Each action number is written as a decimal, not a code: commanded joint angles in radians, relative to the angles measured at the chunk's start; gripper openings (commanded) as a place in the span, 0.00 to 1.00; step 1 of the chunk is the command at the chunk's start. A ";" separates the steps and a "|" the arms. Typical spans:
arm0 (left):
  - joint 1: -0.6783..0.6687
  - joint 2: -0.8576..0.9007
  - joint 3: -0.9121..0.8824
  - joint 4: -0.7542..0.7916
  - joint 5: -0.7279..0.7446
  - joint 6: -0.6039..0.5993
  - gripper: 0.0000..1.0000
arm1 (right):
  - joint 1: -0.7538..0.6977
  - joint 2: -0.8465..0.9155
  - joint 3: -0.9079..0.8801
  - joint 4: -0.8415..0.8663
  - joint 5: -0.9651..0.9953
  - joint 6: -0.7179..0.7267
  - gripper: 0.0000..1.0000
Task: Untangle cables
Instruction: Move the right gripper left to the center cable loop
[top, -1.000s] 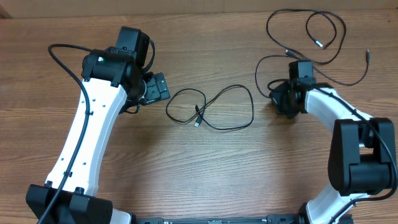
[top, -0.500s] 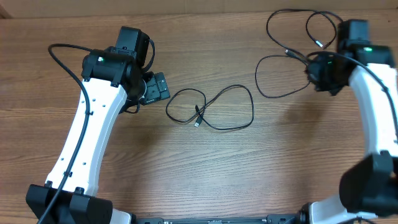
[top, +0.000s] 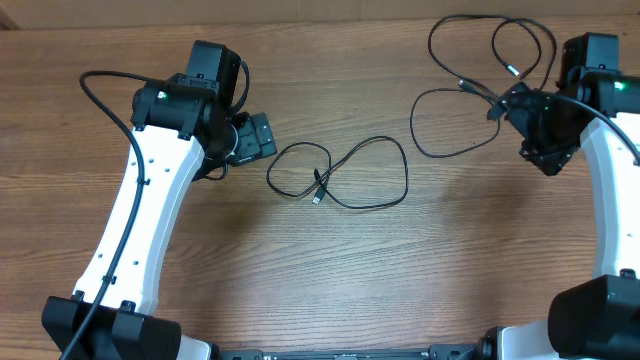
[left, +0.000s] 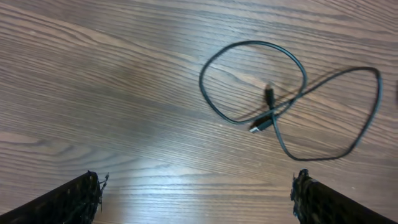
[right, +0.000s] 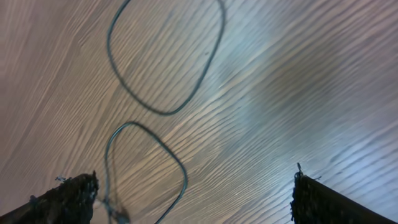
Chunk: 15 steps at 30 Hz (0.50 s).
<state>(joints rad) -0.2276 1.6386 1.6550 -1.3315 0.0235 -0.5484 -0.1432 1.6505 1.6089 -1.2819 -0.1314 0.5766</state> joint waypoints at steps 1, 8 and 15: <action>0.003 0.009 -0.004 0.005 0.050 -0.010 1.00 | 0.042 -0.004 0.014 0.022 -0.062 -0.002 1.00; 0.003 0.009 -0.004 0.009 0.154 -0.010 1.00 | 0.161 -0.003 0.014 0.068 -0.072 -0.002 1.00; 0.003 0.009 -0.004 0.005 0.158 -0.010 0.99 | 0.285 -0.002 0.014 0.071 -0.068 -0.003 1.00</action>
<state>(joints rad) -0.2276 1.6386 1.6550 -1.3220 0.1589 -0.5488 0.0967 1.6505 1.6089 -1.2182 -0.1982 0.5762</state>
